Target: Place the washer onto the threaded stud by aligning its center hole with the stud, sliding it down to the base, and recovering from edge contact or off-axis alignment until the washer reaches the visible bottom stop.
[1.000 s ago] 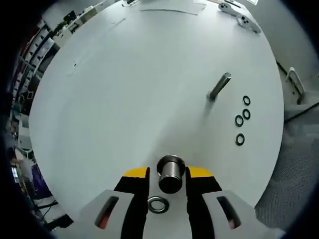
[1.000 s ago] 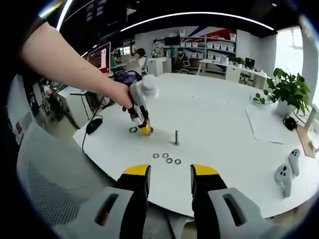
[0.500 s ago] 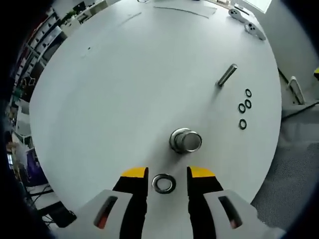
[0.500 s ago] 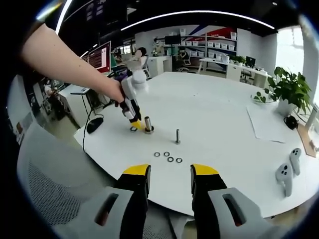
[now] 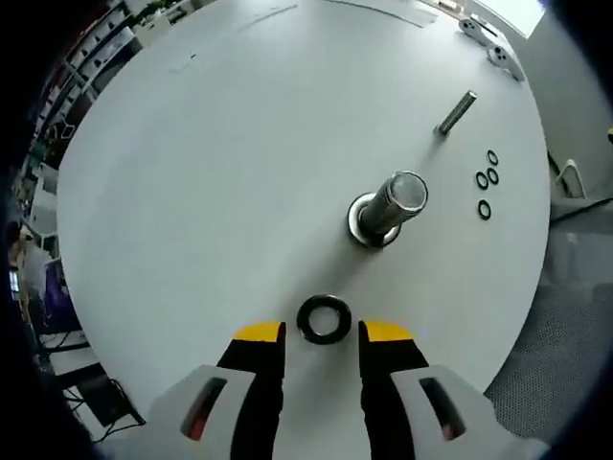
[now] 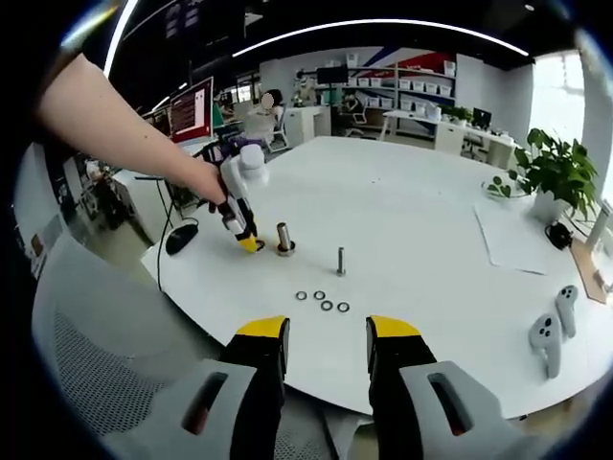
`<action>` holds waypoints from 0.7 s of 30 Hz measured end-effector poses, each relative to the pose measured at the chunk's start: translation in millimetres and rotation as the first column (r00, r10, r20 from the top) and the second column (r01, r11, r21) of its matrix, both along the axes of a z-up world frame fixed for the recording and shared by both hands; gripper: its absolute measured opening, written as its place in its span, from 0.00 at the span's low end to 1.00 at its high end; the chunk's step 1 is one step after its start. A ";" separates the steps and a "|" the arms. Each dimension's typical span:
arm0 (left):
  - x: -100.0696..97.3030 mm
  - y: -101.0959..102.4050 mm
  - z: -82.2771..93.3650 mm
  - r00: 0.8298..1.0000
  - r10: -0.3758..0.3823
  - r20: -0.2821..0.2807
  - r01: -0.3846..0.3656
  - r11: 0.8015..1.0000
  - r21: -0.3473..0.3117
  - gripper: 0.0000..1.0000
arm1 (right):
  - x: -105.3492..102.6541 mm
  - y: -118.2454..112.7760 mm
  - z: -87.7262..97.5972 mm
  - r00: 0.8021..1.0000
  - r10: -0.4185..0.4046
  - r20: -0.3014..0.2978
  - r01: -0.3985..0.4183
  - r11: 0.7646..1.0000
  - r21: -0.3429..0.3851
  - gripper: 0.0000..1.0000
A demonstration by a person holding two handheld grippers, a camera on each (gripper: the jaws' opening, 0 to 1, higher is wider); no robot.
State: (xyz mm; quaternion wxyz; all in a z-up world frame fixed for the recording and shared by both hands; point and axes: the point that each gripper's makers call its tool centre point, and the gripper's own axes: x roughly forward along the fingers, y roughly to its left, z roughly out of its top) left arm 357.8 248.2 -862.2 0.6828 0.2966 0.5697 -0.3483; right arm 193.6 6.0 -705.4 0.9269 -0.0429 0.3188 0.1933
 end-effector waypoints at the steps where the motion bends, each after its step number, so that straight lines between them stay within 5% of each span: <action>1: 0.3 -0.6 -0.7 1.000 -0.005 0.006 0.005 1.000 -0.002 0.29 | 0.1 0.0 0.1 1.000 -0.001 0.000 0.001 1.000 0.000 0.35; 21: -1.9 -4.5 -3.7 0.999 0.035 0.001 -0.035 0.999 0.000 0.21 | -1.4 2.5 -2.1 1.000 0.016 -0.007 -0.016 1.000 -0.012 0.35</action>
